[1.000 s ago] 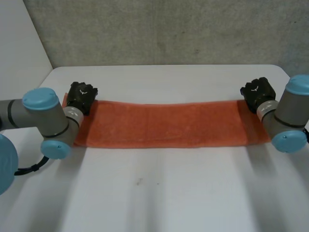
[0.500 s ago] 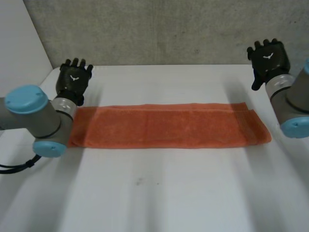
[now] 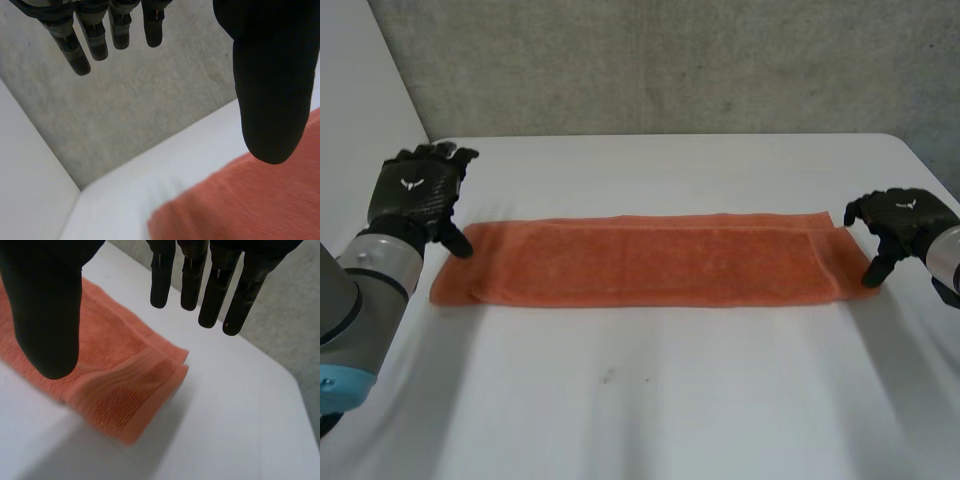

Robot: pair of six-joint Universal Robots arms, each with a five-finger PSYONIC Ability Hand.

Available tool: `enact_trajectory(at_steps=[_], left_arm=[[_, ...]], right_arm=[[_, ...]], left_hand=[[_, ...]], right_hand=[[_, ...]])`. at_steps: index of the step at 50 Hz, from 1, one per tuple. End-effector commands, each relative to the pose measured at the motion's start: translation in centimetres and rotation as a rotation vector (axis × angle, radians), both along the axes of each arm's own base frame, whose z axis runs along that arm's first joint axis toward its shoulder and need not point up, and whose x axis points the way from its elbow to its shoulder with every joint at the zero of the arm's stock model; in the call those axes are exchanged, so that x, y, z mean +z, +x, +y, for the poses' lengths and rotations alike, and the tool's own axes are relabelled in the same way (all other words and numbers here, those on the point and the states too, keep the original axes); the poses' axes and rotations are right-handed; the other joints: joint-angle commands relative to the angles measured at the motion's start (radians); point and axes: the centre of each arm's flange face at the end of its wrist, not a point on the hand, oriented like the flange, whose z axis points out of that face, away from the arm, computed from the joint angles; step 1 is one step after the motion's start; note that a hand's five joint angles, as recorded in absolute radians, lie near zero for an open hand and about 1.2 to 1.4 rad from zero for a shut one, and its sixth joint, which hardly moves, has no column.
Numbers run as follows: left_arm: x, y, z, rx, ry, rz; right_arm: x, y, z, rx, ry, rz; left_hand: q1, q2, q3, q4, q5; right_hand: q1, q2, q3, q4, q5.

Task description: Fold the laundry

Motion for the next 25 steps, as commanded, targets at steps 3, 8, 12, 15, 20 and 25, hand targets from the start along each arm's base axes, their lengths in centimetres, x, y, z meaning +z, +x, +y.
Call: enact_trajectory(at_steps=[3,8,12,15,20,25], left_arm=[[-1.0,0.7,0.9,0.086,0.128,0.114],[-1.4,0.7,1.0,0.091,0.144,0.118],[-1.7,0.8,1.2,0.088,0.152,0.116],[-1.8,0.8,1.3,0.088,0.153,0.116],[-2.0,0.8,1.4,0.088,0.16,0.115],[-1.9,0.8,1.6,0.086,0.16,0.115]], right_arm=[[-3.9,-1.2,-1.2,0.017,0.0,-0.02],[-5.4,-1.4,-2.0,0.013,-0.027,-0.006],[-7.4,-1.5,-2.6,0.024,-0.015,0.033],[-8.1,-1.6,-3.1,0.031,-0.016,0.063],[-8.3,-2.7,-4.3,-0.019,-0.026,0.083],[-6.9,-6.1,-5.6,-0.171,-0.069,0.148]], left_hand=[[-0.007,0.009,0.005,0.007,-0.032],[-0.007,0.009,0.005,0.007,-0.032],[-0.007,0.009,0.005,0.007,-0.032],[-0.007,0.009,0.005,0.007,-0.032],[-0.007,0.009,0.005,0.007,-0.032],[-0.007,0.009,0.005,0.007,-0.032]], right_hand=[[0.225,0.164,0.158,0.155,0.175],[0.339,0.278,0.272,0.269,0.289],[0.471,0.41,0.404,0.401,0.421],[0.638,0.577,0.571,0.567,0.588],[0.996,0.935,0.929,0.926,0.946],[0.996,0.935,0.929,0.926,0.946]])
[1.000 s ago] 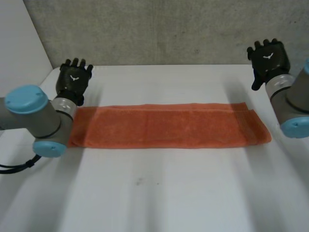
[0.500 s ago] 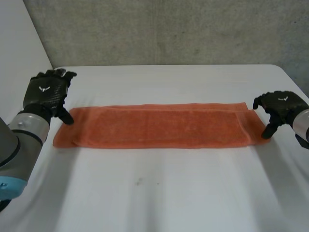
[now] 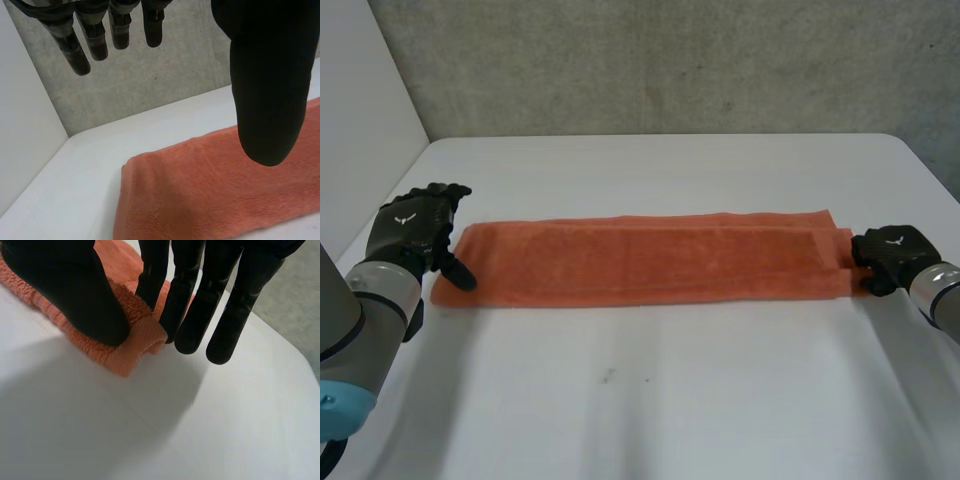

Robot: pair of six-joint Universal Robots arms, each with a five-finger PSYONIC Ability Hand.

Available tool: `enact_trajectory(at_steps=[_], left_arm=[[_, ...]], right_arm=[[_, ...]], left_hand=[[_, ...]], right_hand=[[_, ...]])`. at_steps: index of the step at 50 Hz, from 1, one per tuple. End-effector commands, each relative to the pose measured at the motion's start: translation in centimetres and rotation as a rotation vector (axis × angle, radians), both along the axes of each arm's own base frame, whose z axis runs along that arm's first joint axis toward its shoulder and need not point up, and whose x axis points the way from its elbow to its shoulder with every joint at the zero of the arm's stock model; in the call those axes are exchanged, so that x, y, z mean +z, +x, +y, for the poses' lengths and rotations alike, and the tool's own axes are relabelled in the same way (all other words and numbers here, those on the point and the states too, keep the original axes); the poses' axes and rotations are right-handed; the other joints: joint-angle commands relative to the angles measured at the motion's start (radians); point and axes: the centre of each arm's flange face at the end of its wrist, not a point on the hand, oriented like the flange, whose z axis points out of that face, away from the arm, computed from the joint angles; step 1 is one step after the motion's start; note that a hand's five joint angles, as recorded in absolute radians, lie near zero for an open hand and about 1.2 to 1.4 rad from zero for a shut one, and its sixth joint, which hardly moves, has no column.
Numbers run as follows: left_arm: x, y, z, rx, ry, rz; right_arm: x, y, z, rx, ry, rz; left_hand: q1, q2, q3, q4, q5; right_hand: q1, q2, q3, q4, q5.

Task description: Fold the laundry

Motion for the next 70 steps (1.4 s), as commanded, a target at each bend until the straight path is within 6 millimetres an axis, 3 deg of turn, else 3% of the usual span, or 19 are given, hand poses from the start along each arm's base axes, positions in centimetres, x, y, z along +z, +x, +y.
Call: enact_trajectory(at_steps=[1,8,13,15,17,18,21,23,24,28,31,36,38,44,50,54,61,65,70], left_arm=[[0.0,0.0,0.2,-0.003,0.0,0.0],[0.2,-0.1,0.3,-0.003,-0.005,0.0],[0.2,0.0,0.3,-0.001,-0.005,-0.001],[0.2,0.0,0.3,-0.001,-0.005,0.0],[0.2,-0.1,0.3,-0.001,-0.004,0.0],[0.2,-0.1,0.3,-0.003,-0.002,-0.002],[0.2,-0.3,0.5,-0.009,-0.002,-0.001],[0.2,-0.3,0.5,-0.012,-0.002,-0.001],[0.2,-0.3,0.5,-0.012,-0.002,-0.001],[0.2,-0.4,0.6,-0.012,-0.002,-0.001],[0.2,-0.4,0.6,-0.013,0.001,-0.001],[0.2,-0.5,0.7,-0.018,0.002,-0.002],[0.2,-0.6,0.8,-0.021,0.002,-0.003],[0.3,-1.1,0.7,-0.041,-0.011,0.0],[0.9,-3.6,0.6,-0.117,-0.059,0.006],[0.7,-6.3,0.9,-0.194,-0.067,0.008],[-1.2,-12.3,1.2,-0.346,-0.064,0.01],[-2.4,-13.4,0.7,-0.357,-0.051,-0.002],[-3.3,-13.5,0.8,-0.358,-0.03,-0.017]], right_arm=[[1.8,-4.6,-2.1,-0.196,-0.068,0.092],[4.8,-10.7,-4.5,-0.346,-0.159,0.224],[7.5,-8.3,-5.3,-0.291,-0.25,0.226],[9.2,-5.9,-5.2,-0.246,-0.298,0.194],[12.4,-0.1,-3.8,-0.129,-0.381,0.109],[12.4,-0.1,-3.8,-0.128,-0.381,0.108],[13.4,6.5,-1.5,0.039,-0.417,0.038],[13.5,13.2,2.1,0.241,-0.433,-0.021],[13.5,13.2,2.1,0.242,-0.433,-0.021],[11.7,21.9,8.7,0.555,-0.433,-0.09],[9.2,25.9,12.8,0.73,-0.402,-0.121],[4.5,28.6,16.8,0.864,-0.292,-0.119],[3.3,28.9,17.5,0.881,-0.261,-0.114],[4.0,28.8,17.4,0.826,-0.257,-0.125],[7.6,26.1,14.4,0.585,-0.252,-0.213],[8.6,21.0,11.2,0.358,-0.186,-0.259],[5.8,16.6,11.1,0.25,-0.047,-0.218],[3.8,14.2,10.4,0.185,0.012,-0.193],[1.0,13.3,9.9,0.184,0.061,-0.158]], left_hand=[[-0.007,0.01,0.005,0.007,-0.032],[-0.007,0.01,0.005,0.007,-0.032],[-0.007,0.01,0.005,0.007,-0.032],[-0.007,0.01,0.005,0.007,-0.032],[-0.007,0.01,0.005,0.007,-0.032],[-0.007,0.01,0.005,0.007,-0.032],[-0.007,0.01,0.005,0.007,-0.032],[-0.007,0.01,0.005,0.007,-0.032],[-0.007,0.01,0.005,0.007,-0.032],[-0.007,0.01,0.005,0.007,-0.032],[-0.007,0.01,0.005,0.007,-0.032],[-0.007,0.01,0.005,0.007,-0.032],[-0.007,0.01,0.005,0.007,-0.032],[-0.007,0.01,0.005,0.007,-0.032],[-0.007,0.01,0.005,0.007,-0.032],[-0.007,0.01,0.005,0.007,-0.032],[-0.007,0.01,0.005,0.007,-0.032],[-0.007,0.01,0.005,0.007,-0.032],[-0.007,0.01,0.005,0.007,-0.032]], right_hand=[[0.445,0.215,0.216,0.212,0.268],[0.445,0.215,0.216,0.212,0.268],[0.445,0.215,0.216,0.212,0.268],[0.445,0.215,0.216,0.212,0.268],[0.445,0.215,0.216,0.212,0.268],[0.445,0.215,0.216,0.212,0.268],[0.445,0.215,0.216,0.212,0.268],[0.445,0.215,0.216,0.212,0.268],[0.445,0.215,0.216,0.212,0.268],[0.445,0.215,0.216,0.212,0.268],[0.445,0.215,0.216,0.212,0.268],[0.445,0.215,0.216,0.212,0.268],[0.429,0.199,0.2,0.196,0.252],[-0.777,-1.006,-1.005,-1.01,-0.953],[-0.777,-1.006,-1.005,-1.01,-0.953],[-0.777,-1.006,-1.005,-1.01,-0.953],[-0.777,-1.006,-1.005,-1.01,-0.953],[-0.777,-1.006,-1.005,-1.01,-0.953],[-0.284,-0.514,-0.513,-0.517,-0.461]])
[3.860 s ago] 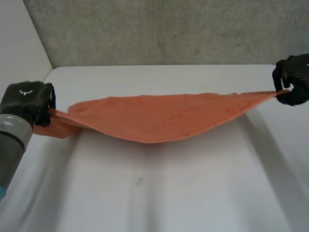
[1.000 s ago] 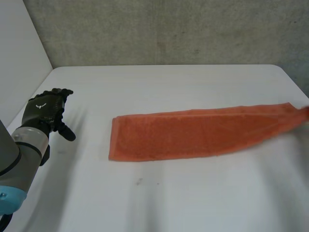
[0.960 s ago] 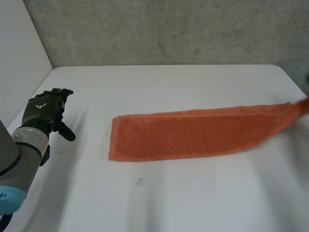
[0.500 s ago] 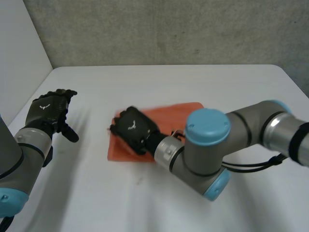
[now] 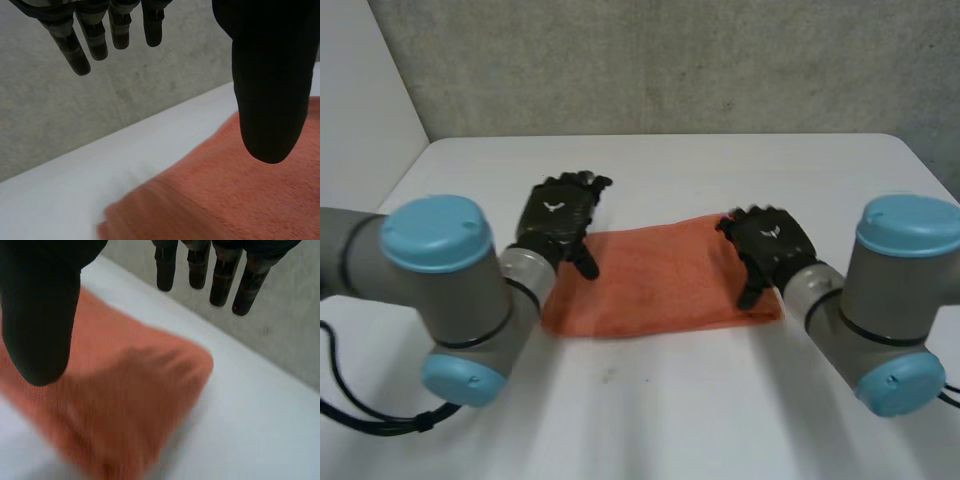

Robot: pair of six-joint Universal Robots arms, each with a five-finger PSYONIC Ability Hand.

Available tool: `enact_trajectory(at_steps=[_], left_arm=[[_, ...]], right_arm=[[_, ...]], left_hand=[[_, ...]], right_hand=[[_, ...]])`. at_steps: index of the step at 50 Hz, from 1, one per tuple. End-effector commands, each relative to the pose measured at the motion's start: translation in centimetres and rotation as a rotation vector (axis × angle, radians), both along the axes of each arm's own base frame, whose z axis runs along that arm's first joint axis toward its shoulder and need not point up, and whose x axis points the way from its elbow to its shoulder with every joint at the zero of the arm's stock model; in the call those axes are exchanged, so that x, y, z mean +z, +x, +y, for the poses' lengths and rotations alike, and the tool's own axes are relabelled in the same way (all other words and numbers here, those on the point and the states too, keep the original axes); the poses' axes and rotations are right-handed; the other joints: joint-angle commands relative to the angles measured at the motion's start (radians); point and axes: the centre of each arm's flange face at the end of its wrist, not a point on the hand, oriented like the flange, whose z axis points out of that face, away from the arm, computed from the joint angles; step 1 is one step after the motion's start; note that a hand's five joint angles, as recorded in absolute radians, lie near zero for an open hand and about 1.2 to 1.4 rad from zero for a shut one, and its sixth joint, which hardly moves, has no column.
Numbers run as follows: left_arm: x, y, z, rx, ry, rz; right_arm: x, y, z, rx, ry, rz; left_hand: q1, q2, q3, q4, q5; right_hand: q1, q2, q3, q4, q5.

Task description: Fold the laundry

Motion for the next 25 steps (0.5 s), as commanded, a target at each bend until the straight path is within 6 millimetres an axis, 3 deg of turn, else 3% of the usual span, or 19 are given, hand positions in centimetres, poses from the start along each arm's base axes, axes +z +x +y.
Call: enact_trajectory(at_steps=[1,3,4,5,6,10,12,13,14,15,16,17,18,19,20,21,23,24,25], left_arm=[[-1.6,-0.6,0.0,-0.006,0.028,-0.028],[-1.5,-0.3,0.2,-0.003,0.032,-0.03],[-1.0,0.1,0.4,0.005,0.026,-0.025],[-0.1,0.5,0.7,0.016,0.014,-0.018],[-0.1,0.5,0.7,0.016,0.014,-0.018],[1.1,2.7,1.2,0.09,0.002,-0.017],[1.6,3.7,1.1,0.124,0.0,-0.012],[2.0,4.5,1.1,0.151,-0.006,-0.007],[2.0,4.5,1.1,0.151,-0.006,-0.007],[2.4,5.1,1.3,0.166,-0.011,-0.003],[2.4,5.1,1.3,0.166,-0.011,-0.003],[2.6,5.5,1.4,0.177,-0.012,-0.001],[2.7,6.0,1.5,0.188,-0.011,-0.002],[2.7,6.0,1.5,0.188,-0.011,-0.002],[2.8,6.4,1.4,0.2,-0.011,-0.002],[3.0,7.0,1.3,0.217,-0.013,-0.001],[3.3,7.4,1.3,0.228,-0.019,0.005],[3.3,7.4,1.3,0.228,-0.019,0.005],[3.5,7.8,1.2,0.24,-0.024,0.008]], right_arm=[[-4.5,-2.0,-1.0,-0.01,0.076,0.072],[-5.0,-2.3,-1.5,-0.016,0.078,0.083],[-5.4,-2.7,-2.0,-0.028,0.085,0.101],[-5.4,-2.7,-2.0,-0.028,0.085,0.101],[-5.2,-2.7,-2.6,-0.034,0.06,0.116],[-3.8,-2.2,-3.5,-0.026,-0.011,0.126],[-1.5,-1.2,-4.9,-0.018,-0.106,0.11],[-1.5,-1.2,-4.9,-0.018,-0.107,0.11],[0.0,0.1,-4.9,0.006,-0.153,0.092],[1.6,2.4,-3.9,0.06,-0.206,0.067],[1.6,2.4,-3.9,0.06,-0.207,0.066],[2.7,5.0,-2.3,0.128,-0.247,0.041],[2.7,5.0,-2.3,0.129,-0.248,0.04],[3.4,7.4,-0.7,0.193,-0.278,0.019],[3.2,9.5,1.1,0.266,-0.284,0.007],[3.2,9.6,1.2,0.267,-0.284,0.007],[2.1,13.0,4.8,0.392,-0.28,0.01],[2.0,13.0,4.8,0.393,-0.28,0.01],[1.0,14.3,7.0,0.459,-0.274,0.029]], left_hand=[[-0.001,0.01,0.008,0.007,-0.032],[-0.001,0.01,0.008,0.007,-0.032],[-0.001,0.01,0.008,0.007,-0.032],[-0.001,0.01,0.008,0.007,-0.032],[-0.001,0.01,0.008,0.007,-0.032],[-0.001,0.01,0.008,0.007,-0.032],[-0.001,0.01,0.008,0.007,-0.032],[-0.001,0.01,0.008,0.007,-0.032],[-0.001,0.01,0.008,0.007,-0.032],[-0.001,0.01,0.008,0.007,-0.032],[-0.001,0.01,0.008,0.007,-0.032],[-0.001,0.01,0.008,0.007,-0.032],[-0.001,0.01,0.008,0.007,-0.032],[-0.001,0.01,0.008,0.007,-0.032],[-0.001,0.01,0.008,0.007,-0.032],[-0.001,0.01,0.008,0.007,-0.032],[-0.001,0.01,0.008,0.007,-0.032],[-0.001,0.01,0.008,0.007,-0.032],[-0.001,0.01,0.008,0.007,-0.032]], right_hand=[[0.653,0.641,0.644,0.629,0.618],[0.763,0.75,0.753,0.739,0.727],[0.918,0.905,0.908,0.894,0.882],[0.919,0.907,0.91,0.895,0.884],[1.18,1.168,1.17,1.156,1.145],[1.183,1.17,1.173,1.159,1.147],[1.183,1.17,1.173,1.159,1.147],[1.183,1.17,1.173,1.159,1.147],[1.183,1.17,1.173,1.159,1.147],[1.183,1.17,1.173,1.159,1.147],[1.183,1.17,1.173,1.159,1.147],[1.183,1.17,1.173,1.159,1.147],[1.183,1.17,1.173,1.159,1.147],[1.183,1.17,1.173,1.159,1.147],[1.183,1.17,1.173,1.159,1.147],[1.183,1.17,1.173,1.159,1.147],[1.183,1.17,1.173,1.159,1.147],[1.183,1.17,1.173,1.159,1.147],[1.183,1.17,1.173,1.159,1.147]])
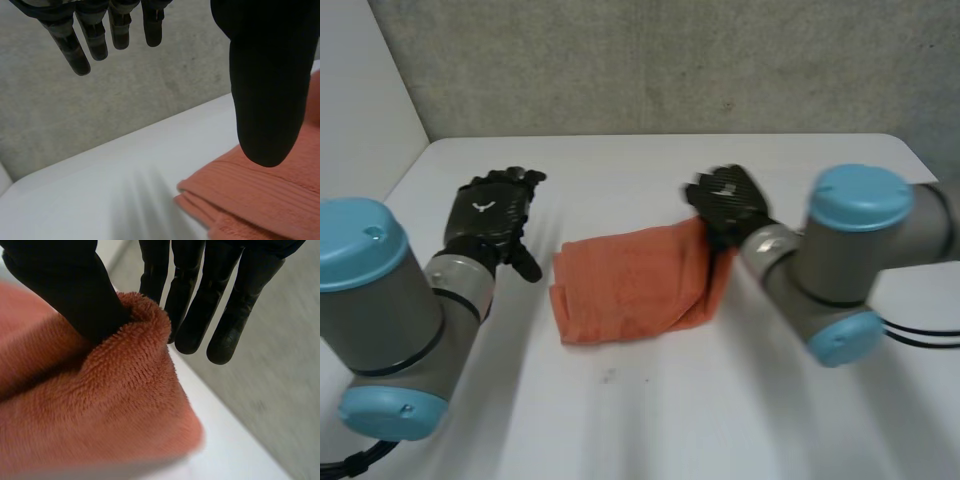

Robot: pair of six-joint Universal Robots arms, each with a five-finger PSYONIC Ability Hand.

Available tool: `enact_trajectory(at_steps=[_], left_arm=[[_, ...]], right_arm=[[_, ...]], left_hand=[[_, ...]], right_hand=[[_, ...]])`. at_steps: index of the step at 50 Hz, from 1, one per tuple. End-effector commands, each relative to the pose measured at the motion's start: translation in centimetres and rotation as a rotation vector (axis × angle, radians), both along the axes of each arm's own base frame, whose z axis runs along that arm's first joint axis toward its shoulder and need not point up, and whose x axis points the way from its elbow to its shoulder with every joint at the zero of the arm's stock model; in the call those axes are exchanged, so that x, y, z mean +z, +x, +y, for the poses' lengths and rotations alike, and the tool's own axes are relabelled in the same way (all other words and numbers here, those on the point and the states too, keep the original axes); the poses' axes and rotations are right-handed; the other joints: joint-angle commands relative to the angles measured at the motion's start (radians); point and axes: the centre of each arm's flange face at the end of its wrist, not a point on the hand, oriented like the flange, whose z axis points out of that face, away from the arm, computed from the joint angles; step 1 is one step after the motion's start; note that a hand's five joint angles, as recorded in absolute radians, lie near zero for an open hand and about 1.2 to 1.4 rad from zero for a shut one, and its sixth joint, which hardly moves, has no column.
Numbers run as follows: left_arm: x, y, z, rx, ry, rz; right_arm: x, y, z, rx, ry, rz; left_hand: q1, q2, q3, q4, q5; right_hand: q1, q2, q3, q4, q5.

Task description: Fold the laundry

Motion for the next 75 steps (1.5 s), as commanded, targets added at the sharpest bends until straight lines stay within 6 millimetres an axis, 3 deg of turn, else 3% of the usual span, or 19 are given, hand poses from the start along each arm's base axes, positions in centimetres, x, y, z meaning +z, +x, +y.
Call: enact_trajectory(at_steps=[1,3,7,8,9,10,11,19,23,36,41,48,53,57,60,62,69,71,75], left_arm=[[1.0,2.5,-0.2,0.072,-0.013,0.011],[1.0,2.6,-0.3,0.075,-0.013,0.011],[1.0,2.6,-0.3,0.073,-0.016,0.012],[1.0,2.6,-0.3,0.073,-0.016,0.012],[1.2,2.5,-0.4,0.072,-0.022,0.015],[1.2,2.5,-0.4,0.072,-0.022,0.015],[1.3,2.4,-0.5,0.072,-0.025,0.018],[1.2,0.5,-1.8,0.033,-0.035,0.032],[0.2,-2.0,-1.9,-0.024,0.002,0.077],[-6.2,-3.9,-0.7,-0.041,0.314,0.017],[-6.7,-3.4,-0.6,-0.027,0.349,-0.003],[-6.1,-3.0,-0.7,-0.021,0.346,-0.006],[-3.5,-3.1,-1.1,-0.029,0.277,0.029],[1.5,-3.2,-1.3,-0.04,0.153,0.102],[5.3,-2.7,-1.0,-0.038,0.061,0.149],[7.1,-2.1,-1.0,-0.03,0.018,0.174],[14.4,2.6,-0.1,0.063,-0.134,0.24],[15.3,3.2,0.2,0.076,-0.143,0.24],[16.3,4.3,0.5,0.105,-0.125,0.231]], right_arm=[[-0.9,9.6,9.5,0.333,-0.036,0.012],[-3.9,11.0,12.9,0.426,-0.014,0.089],[-5.3,11.3,14.2,0.448,-0.015,0.134],[-4.9,11.2,14.2,0.439,-0.02,0.133],[-4.9,11.2,14.2,0.439,-0.02,0.133],[-3.9,11.1,14.1,0.427,-0.024,0.112],[-2.1,10.8,13.5,0.394,-0.031,0.068],[4.3,6.5,7.4,0.18,0.094,-0.238],[4.4,5.7,6.3,0.14,0.163,-0.297],[-2.0,5.1,2.5,0.07,0.41,-0.202],[-4.9,4.7,1.2,0.021,0.519,-0.135],[-4.5,4.2,0.0,-0.005,0.541,-0.127],[-0.1,4.2,0.0,0.017,0.463,-0.179],[5.5,3.5,0.8,0.031,0.371,-0.244],[7.2,3.0,1.2,0.03,0.336,-0.267],[10.2,1.1,1.2,0.001,0.256,-0.314],[15.2,-3.8,1.6,-0.132,0.054,-0.413],[16.8,-6.3,1.8,-0.219,-0.018,-0.442],[17.5,-8.2,2.1,-0.289,-0.042,-0.445]], left_hand=[[-0.001,0.01,0.008,0.007,-0.032],[-0.001,0.01,0.008,0.007,-0.032],[-0.001,0.01,0.008,0.007,-0.032],[-0.001,0.01,0.008,0.007,-0.032],[-0.001,0.01,0.008,0.007,-0.032],[-0.001,0.01,0.008,0.007,-0.032],[-0.001,0.01,0.008,0.007,-0.032],[-0.001,0.01,0.008,0.007,-0.032],[0.002,0.013,0.011,0.009,-0.029],[-0.001,0.01,0.008,0.007,-0.032],[-0.001,0.01,0.008,0.007,-0.032],[-0.001,0.01,0.008,0.007,-0.032],[-0.001,0.01,0.008,0.007,-0.032],[-0.001,0.01,0.008,0.007,-0.032],[-0.001,0.01,0.008,0.007,-0.032],[-0.001,0.01,0.008,0.007,-0.032],[-0.001,0.01,0.008,0.007,-0.032],[-0.001,0.01,0.008,0.007,-0.032],[-0.001,0.01,0.008,0.007,-0.032]], right_hand=[[0.454,0.215,0.212,0.205,0.245],[0.454,0.215,0.212,0.205,0.245],[0.42,0.181,0.177,0.17,0.211],[-0.097,-0.337,-0.34,-0.347,-0.306],[-0.102,-0.342,-0.345,-0.352,-0.311],[-0.605,-0.845,-0.848,-0.855,-0.814],[-0.767,-1.007,-1.01,-1.017,-0.976],[-0.767,-1.007,-1.01,-1.017,-0.976],[-0.767,-1.007,-1.01,-1.017,-0.976],[-0.767,-1.007,-1.01,-1.017,-0.976],[-0.767,-1.007,-1.01,-1.017,-0.976],[-0.767,-1.007,-1.01,-1.017,-0.976],[-0.767,-1.007,-1.01,-1.017,-0.976],[-0.767,-1.007,-1.01,-1.017,-0.976],[-0.767,-1.007,-1.01,-1.017,-0.976],[-0.767,-1.007,-1.01,-1.017,-0.976],[-0.767,-1.007,-1.01,-1.017,-0.976],[-0.767,-1.007,-1.01,-1.017,-0.976],[-0.767,-1.007,-1.01,-1.017,-0.976]])
